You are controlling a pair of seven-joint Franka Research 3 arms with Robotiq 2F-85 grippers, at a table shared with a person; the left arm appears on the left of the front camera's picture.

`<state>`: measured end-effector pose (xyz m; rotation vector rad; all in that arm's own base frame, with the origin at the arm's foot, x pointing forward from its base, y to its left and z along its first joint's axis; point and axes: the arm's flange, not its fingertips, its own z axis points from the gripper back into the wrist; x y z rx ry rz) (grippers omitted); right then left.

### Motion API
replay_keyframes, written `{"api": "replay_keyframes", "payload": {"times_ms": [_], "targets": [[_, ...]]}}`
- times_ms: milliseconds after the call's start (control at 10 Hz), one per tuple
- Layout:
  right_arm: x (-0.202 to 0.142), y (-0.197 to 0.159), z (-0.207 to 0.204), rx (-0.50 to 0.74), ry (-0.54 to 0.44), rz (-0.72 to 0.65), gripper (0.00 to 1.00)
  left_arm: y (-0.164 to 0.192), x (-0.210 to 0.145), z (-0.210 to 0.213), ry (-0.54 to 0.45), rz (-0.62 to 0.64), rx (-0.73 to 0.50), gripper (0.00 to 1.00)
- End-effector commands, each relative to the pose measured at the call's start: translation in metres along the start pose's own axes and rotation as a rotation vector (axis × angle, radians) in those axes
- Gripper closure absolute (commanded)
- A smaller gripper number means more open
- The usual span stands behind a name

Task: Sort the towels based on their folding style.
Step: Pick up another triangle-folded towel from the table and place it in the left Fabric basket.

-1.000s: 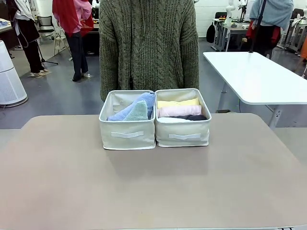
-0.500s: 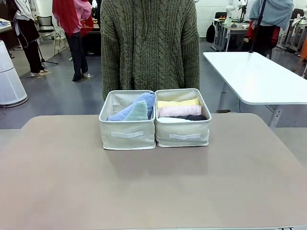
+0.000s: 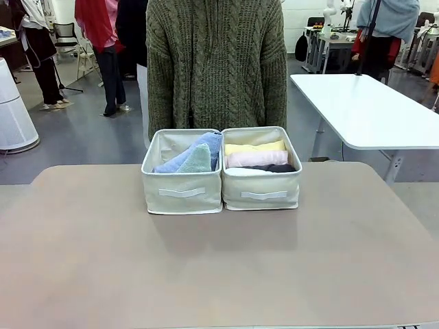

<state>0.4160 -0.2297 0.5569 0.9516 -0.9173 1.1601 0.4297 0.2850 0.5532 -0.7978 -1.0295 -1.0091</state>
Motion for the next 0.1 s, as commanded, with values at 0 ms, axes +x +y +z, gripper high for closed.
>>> {"api": "replay_keyframes", "payload": {"times_ms": [0], "targets": [[-0.0017,-0.0006,0.0004,0.008,-0.005,0.013,0.00,-0.0024,0.0007,0.0005,0.009,-0.002,0.001,0.00]]}}
